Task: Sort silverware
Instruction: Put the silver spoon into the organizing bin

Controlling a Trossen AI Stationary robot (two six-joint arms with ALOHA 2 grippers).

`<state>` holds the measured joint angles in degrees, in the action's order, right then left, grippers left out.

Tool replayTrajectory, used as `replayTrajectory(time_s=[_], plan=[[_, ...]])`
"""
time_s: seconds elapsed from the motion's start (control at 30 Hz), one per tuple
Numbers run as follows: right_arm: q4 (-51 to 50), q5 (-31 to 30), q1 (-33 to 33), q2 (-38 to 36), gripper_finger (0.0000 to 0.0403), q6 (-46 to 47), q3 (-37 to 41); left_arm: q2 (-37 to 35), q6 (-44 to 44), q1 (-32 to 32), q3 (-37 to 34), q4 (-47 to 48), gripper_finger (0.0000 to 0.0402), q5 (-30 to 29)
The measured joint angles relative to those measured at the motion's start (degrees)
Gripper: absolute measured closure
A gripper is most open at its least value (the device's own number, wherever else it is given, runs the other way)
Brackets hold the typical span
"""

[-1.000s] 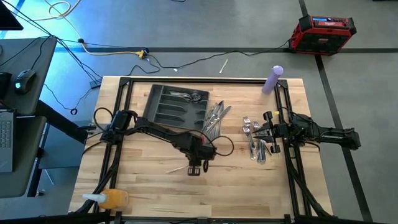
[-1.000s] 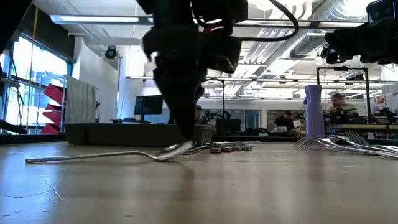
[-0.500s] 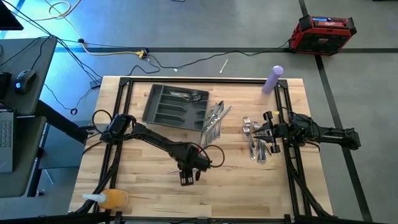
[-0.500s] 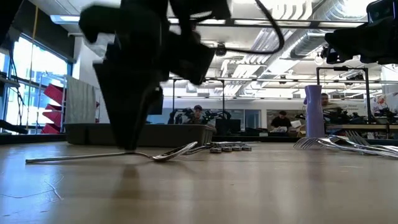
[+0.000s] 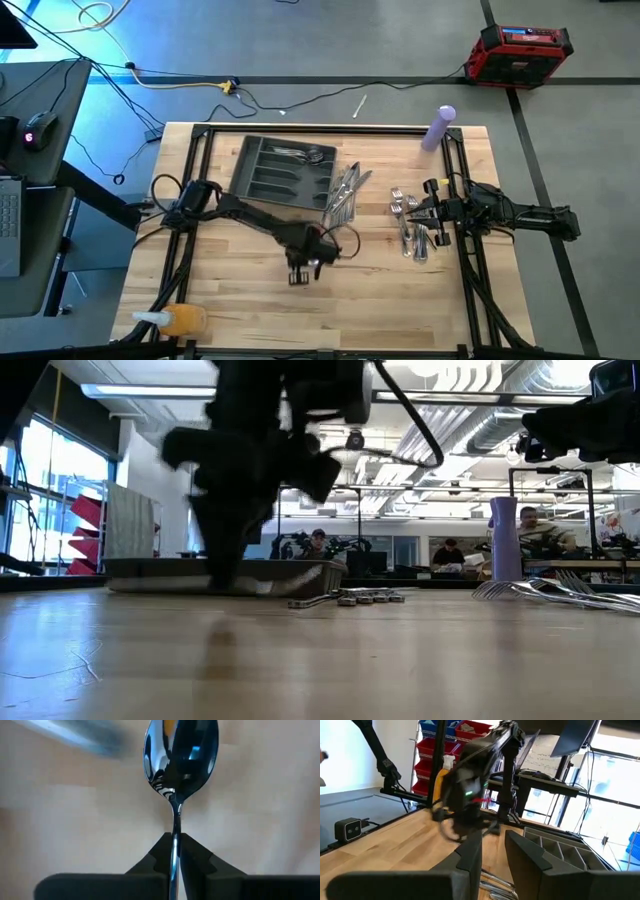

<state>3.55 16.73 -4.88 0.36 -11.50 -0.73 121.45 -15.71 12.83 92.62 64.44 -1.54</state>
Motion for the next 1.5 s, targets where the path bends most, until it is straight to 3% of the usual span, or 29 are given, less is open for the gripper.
replayTrajectory(time_s=[0.2, 0.33, 0.6, 0.8, 1.13, 1.27, 1.5], plan=[[-0.39, -0.04, -0.01, 0.00, 0.0329, 0.05, 0.00, -0.29, 13.90, -6.53, 10.79, 16.25, 0.0400, -13.19], [-0.58, -0.06, 0.01, 0.00, 0.0329, 0.12, 0.00, -0.64, 27.01, -14.61, 12.99, 16.50, 0.0401, -20.19], [-0.69, -0.06, 0.02, 0.00, 0.0329, 0.01, 0.00, -0.42, 44.82, -35.12, 11.24, 5.98, 0.0401, -20.16], [-0.74, -0.06, 0.00, 0.00, 0.0329, -0.79, 0.00, 0.67, 52.96, -45.96, 11.24, -2.14, 0.0401, -9.86], [-0.76, -0.08, -0.01, 0.04, 0.0329, -1.60, 0.00, 4.49, 61.15, -48.79, 11.24, -4.55, 0.0399, -3.71], [-0.76, -0.08, 0.02, 0.25, 0.0329, -1.47, 0.00, 4.92, 61.86, -48.64, 11.24, -4.56, 0.0375, -4.40], [-0.78, -0.10, -0.01, 0.46, 0.0329, -1.49, 0.00, 2.75, 51.34, -46.72, 14.25, -0.04, 0.0312, -6.85]])
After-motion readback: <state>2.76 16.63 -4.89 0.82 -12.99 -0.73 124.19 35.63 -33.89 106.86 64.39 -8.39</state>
